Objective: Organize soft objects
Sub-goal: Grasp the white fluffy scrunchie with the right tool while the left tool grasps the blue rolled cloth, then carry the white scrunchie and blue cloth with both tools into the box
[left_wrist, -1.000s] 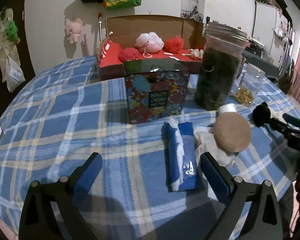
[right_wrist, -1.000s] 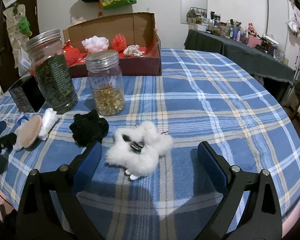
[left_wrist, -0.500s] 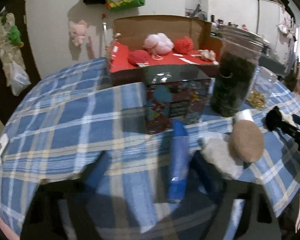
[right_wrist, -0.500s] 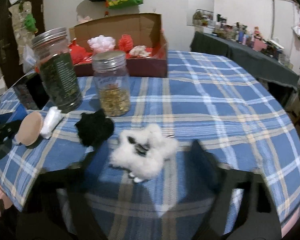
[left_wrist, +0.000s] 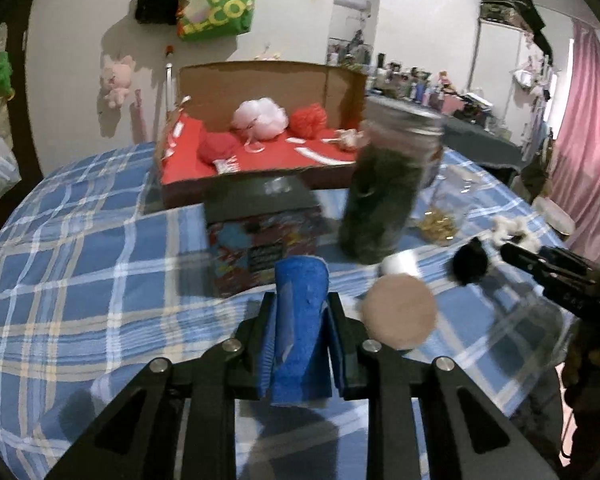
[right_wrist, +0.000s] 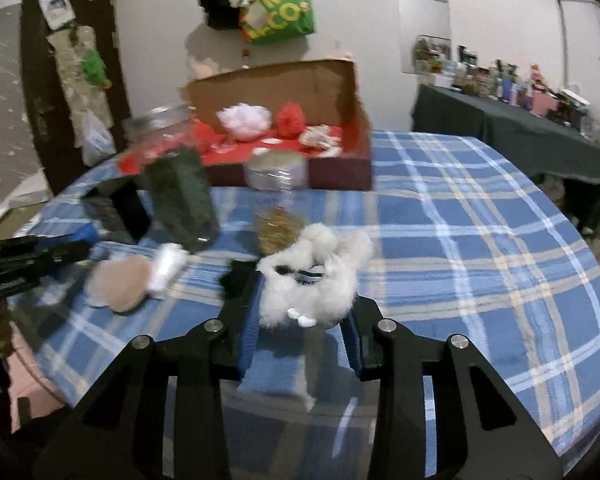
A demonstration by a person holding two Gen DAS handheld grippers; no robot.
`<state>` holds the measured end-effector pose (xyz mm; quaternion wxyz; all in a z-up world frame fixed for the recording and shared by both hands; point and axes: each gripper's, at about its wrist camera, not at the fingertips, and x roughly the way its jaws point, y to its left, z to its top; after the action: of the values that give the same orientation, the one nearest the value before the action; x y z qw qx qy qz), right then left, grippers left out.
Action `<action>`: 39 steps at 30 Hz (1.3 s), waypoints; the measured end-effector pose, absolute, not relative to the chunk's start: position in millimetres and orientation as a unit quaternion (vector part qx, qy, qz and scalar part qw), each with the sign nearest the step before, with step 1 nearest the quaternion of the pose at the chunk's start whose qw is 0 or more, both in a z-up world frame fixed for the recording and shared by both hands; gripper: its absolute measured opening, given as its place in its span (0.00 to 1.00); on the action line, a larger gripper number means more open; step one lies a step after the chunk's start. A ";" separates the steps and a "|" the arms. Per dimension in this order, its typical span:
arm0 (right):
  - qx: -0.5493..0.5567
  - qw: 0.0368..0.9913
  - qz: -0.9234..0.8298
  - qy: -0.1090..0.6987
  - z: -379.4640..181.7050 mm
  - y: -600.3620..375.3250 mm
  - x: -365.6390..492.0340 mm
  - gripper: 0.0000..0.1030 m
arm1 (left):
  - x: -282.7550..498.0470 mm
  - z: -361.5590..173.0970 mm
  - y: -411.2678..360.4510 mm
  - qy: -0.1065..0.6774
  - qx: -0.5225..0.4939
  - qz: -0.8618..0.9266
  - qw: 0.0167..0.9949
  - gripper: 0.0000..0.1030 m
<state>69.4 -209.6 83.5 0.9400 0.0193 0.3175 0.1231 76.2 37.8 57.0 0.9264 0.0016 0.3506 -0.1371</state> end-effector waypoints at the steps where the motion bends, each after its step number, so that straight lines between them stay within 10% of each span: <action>1: 0.021 0.939 0.135 0.316 85.4 -205.0 68.3 0.33 | 75.2 59.2 34.7 0.348 0.003 -0.143 0.927 0.24; 39: 0.037 0.926 0.179 0.331 86.2 -195.0 71.5 0.33 | 79.5 58.4 45.7 0.358 -0.049 -0.155 0.920 0.24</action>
<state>71.5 -195.0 86.2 0.9258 0.0370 0.3307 0.1790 79.5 45.7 58.4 0.9196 -0.0491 0.3577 -0.1551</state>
